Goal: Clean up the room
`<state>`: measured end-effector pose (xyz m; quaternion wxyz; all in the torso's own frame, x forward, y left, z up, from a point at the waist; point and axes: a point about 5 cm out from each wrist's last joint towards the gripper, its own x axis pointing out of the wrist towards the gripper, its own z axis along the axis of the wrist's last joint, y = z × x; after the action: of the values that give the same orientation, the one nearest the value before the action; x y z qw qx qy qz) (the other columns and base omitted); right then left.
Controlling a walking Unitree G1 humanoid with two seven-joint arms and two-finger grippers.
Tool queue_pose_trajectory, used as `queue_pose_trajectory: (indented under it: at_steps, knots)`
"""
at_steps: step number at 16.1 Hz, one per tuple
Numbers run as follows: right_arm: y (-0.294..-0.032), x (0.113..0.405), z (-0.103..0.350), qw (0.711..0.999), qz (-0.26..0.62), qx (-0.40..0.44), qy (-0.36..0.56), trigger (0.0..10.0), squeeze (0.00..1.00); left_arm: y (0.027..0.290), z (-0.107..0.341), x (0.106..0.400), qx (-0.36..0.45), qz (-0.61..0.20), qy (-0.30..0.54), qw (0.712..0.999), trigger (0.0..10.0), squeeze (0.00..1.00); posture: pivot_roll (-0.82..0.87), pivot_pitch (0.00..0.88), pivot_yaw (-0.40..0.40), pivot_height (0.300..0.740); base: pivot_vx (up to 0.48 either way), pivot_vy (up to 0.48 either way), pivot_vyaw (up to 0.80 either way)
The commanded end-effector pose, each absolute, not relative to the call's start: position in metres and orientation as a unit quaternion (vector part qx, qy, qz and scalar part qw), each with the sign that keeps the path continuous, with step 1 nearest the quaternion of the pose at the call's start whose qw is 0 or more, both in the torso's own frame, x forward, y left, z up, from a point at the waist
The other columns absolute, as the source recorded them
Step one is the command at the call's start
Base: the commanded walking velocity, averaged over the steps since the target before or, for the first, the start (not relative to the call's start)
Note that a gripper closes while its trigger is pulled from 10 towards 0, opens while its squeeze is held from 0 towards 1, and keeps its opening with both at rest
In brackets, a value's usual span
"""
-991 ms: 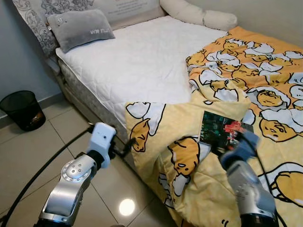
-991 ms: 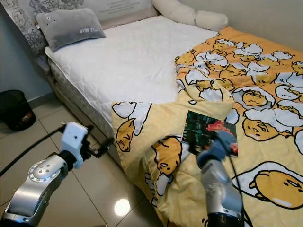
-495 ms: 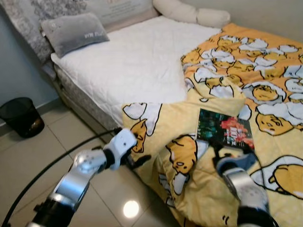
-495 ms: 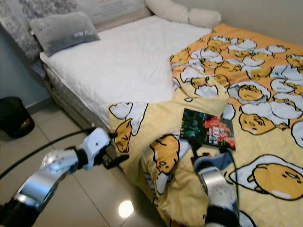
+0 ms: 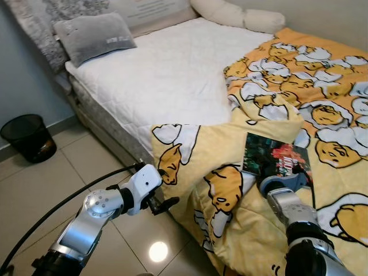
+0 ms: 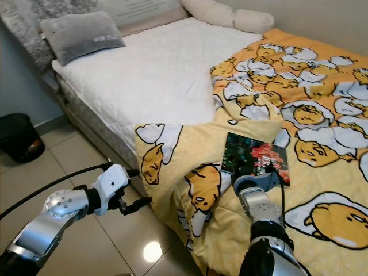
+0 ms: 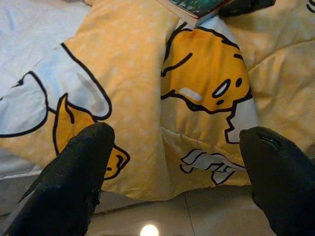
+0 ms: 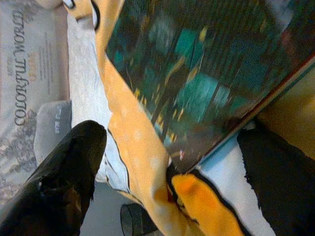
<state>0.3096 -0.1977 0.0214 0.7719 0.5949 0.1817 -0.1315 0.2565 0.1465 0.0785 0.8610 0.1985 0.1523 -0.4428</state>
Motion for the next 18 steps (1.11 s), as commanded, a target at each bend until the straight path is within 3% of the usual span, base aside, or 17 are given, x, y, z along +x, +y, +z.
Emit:
queue_pose_trajectory:
  at_steps: [1,9,16,18]
  knots:
    - [-0.199,0.316,0.025,0.778,-0.139,0.587,0.176,10.0,0.00,0.151,0.082,0.254,0.204,-0.441,0.152,0.861,10.0,0.80,0.10,0.000,0.001,0.740,0.000,0.000,0.00]
    - [-0.221,0.304,0.009,0.755,-0.256,0.585,0.150,10.0,0.00,0.151,0.089,0.247,0.195,-0.465,0.152,0.850,10.0,0.81,0.10,0.000,0.042,0.740,0.000,0.000,0.00]
    - [-0.238,0.316,0.027,0.733,-0.259,0.624,0.082,10.0,0.00,0.144,0.105,0.236,0.200,-0.523,0.147,0.815,10.0,0.82,0.19,0.000,0.064,0.740,0.000,0.000,0.00]
    - [-0.235,0.321,0.032,0.726,-0.247,0.638,0.070,10.0,0.00,0.145,0.109,0.233,0.206,-0.534,0.149,0.806,10.0,0.82,0.22,0.054,0.067,0.740,0.000,0.000,0.00]
